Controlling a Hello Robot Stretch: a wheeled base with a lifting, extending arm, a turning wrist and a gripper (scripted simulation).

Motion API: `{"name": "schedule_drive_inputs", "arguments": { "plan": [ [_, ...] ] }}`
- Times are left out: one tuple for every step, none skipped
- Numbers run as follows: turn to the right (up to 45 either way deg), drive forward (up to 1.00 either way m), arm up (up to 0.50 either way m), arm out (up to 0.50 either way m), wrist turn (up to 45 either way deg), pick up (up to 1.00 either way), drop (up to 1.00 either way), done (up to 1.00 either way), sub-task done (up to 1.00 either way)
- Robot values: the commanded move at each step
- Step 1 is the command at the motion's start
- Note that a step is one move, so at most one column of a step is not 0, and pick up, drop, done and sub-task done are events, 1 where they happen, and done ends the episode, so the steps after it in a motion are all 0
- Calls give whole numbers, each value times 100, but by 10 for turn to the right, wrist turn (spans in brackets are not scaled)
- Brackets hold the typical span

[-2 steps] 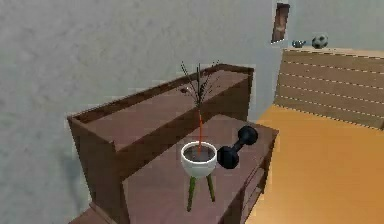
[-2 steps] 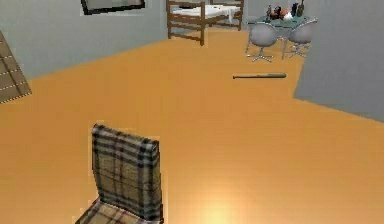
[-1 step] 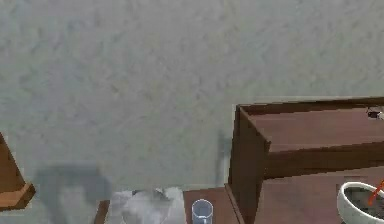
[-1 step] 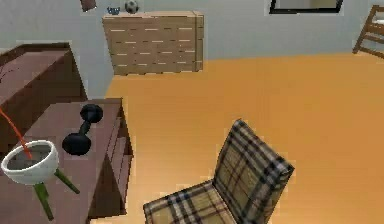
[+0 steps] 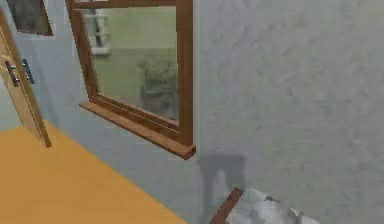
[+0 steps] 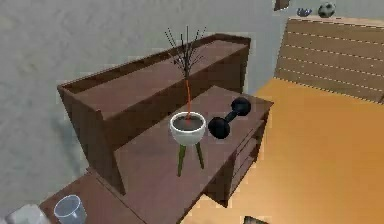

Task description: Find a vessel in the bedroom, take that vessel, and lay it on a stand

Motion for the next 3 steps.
{"name": "schedule_drive_inputs", "arguments": {
  "plan": [
    [-330, 0, 0, 0, 0, 0, 0, 0, 0],
    [0, 0, 50, 0, 0, 0, 0, 0, 0],
    [0, 0, 24, 0, 0, 0, 0, 0, 0]
  ]
}}
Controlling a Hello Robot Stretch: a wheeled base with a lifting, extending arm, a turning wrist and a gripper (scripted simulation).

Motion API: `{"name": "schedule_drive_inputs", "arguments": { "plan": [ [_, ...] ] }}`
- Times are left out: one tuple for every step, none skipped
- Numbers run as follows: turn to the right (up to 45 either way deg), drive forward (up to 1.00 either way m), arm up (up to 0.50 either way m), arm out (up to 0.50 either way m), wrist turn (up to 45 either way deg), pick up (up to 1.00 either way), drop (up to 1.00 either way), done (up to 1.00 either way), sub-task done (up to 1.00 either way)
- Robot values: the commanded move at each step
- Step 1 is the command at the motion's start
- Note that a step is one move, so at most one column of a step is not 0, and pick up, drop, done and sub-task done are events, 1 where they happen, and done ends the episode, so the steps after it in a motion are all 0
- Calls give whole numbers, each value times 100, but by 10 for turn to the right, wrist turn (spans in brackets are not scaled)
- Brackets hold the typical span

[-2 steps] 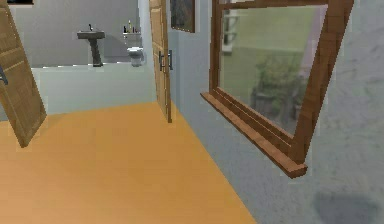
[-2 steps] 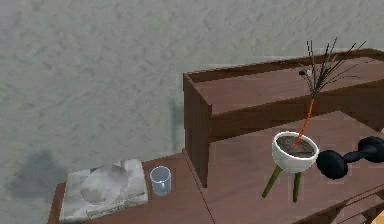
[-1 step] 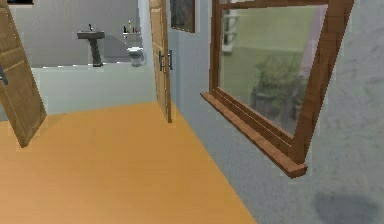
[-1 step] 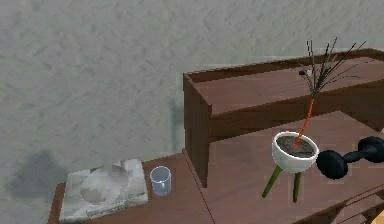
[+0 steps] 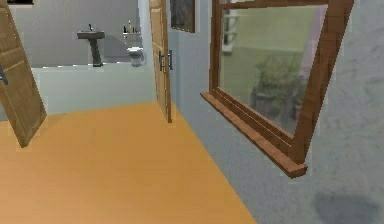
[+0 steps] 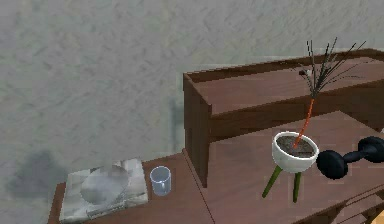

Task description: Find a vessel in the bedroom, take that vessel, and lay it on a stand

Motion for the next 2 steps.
{"name": "schedule_drive_inputs", "arguments": {
  "plan": [
    [0, 0, 0, 24, 0, 0, 0, 0, 0],
    [0, 0, 0, 0, 450, 0, 0, 0, 0]
  ]
}}
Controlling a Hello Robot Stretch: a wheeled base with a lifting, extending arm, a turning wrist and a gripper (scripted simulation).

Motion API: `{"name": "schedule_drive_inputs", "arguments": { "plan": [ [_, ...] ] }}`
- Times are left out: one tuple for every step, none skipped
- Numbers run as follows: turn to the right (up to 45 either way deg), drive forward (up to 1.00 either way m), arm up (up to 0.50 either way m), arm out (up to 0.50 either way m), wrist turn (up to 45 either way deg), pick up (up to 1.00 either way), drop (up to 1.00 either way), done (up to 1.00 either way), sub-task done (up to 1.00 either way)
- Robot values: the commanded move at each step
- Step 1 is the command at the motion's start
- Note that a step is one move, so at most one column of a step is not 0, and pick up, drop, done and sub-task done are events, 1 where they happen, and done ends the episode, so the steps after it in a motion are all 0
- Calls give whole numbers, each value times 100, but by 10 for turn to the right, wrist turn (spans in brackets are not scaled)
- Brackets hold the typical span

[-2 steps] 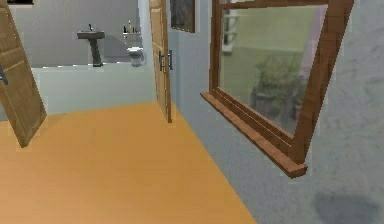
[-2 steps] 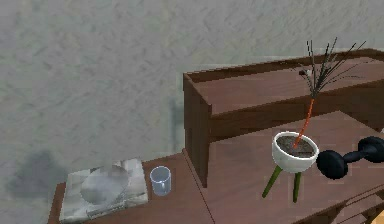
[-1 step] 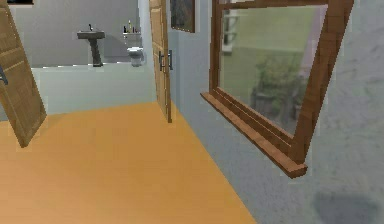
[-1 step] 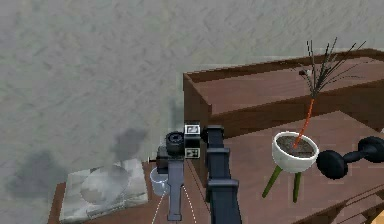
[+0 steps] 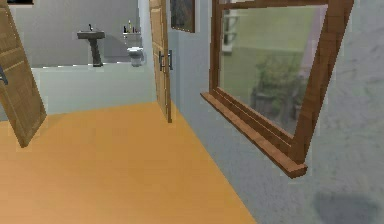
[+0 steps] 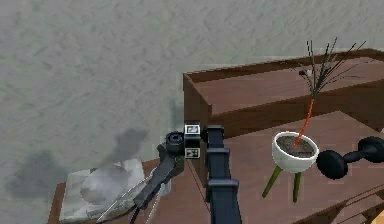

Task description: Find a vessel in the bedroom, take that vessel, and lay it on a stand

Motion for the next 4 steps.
{"name": "schedule_drive_inputs", "arguments": {
  "plan": [
    [0, 0, 0, 0, 450, 0, 0, 0, 0],
    [0, 0, 0, 0, 450, 0, 0, 0, 0],
    [0, 0, 0, 0, 180, 0, 0, 0, 0],
    [0, 0, -30, 0, 0, 0, 0, 0, 0]
  ]
}}
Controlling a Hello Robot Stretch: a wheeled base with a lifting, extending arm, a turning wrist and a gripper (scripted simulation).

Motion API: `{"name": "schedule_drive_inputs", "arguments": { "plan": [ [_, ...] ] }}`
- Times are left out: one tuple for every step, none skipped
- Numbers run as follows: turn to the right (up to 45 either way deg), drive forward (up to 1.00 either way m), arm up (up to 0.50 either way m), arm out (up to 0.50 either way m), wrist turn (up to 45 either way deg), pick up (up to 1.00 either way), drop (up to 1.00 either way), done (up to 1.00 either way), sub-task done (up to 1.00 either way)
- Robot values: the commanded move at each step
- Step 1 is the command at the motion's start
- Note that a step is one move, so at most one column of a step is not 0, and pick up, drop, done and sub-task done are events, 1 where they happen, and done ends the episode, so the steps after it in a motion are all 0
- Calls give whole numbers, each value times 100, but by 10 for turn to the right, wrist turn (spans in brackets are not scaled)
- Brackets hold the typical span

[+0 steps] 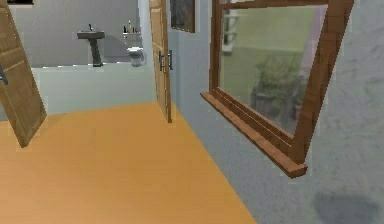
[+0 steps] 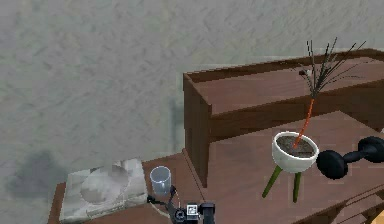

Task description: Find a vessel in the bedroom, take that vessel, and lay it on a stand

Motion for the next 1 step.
{"name": "schedule_drive_inputs", "arguments": {
  "plan": [
    [0, 0, 0, 0, 0, 100, 0, 0, 0]
  ]
}}
